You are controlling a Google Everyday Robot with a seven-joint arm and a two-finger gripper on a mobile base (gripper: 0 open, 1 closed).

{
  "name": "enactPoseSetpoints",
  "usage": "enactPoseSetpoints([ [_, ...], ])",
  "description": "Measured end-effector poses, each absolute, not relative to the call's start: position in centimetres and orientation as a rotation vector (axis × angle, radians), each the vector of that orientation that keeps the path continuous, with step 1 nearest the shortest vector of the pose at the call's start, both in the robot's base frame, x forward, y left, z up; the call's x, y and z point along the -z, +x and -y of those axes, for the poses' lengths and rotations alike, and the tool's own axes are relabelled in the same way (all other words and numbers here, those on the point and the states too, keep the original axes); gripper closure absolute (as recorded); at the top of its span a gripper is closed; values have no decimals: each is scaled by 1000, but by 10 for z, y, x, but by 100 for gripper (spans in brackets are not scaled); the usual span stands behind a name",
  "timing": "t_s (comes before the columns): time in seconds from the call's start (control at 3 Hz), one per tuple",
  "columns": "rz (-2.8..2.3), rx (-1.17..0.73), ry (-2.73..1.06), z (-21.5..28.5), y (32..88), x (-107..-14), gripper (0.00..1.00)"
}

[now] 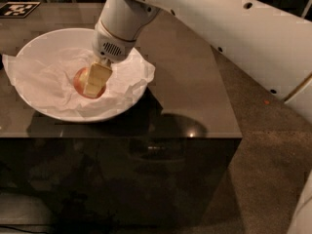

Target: Pick apple from white bowl

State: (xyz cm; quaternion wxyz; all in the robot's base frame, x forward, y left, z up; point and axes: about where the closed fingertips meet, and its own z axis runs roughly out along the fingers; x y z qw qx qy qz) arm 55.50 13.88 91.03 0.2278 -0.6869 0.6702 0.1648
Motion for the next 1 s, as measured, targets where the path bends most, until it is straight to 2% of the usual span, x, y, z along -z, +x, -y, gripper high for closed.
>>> enactPoseSetpoints([
  [1.0,-1733,-293,-1865,-134,538,-1000,100],
])
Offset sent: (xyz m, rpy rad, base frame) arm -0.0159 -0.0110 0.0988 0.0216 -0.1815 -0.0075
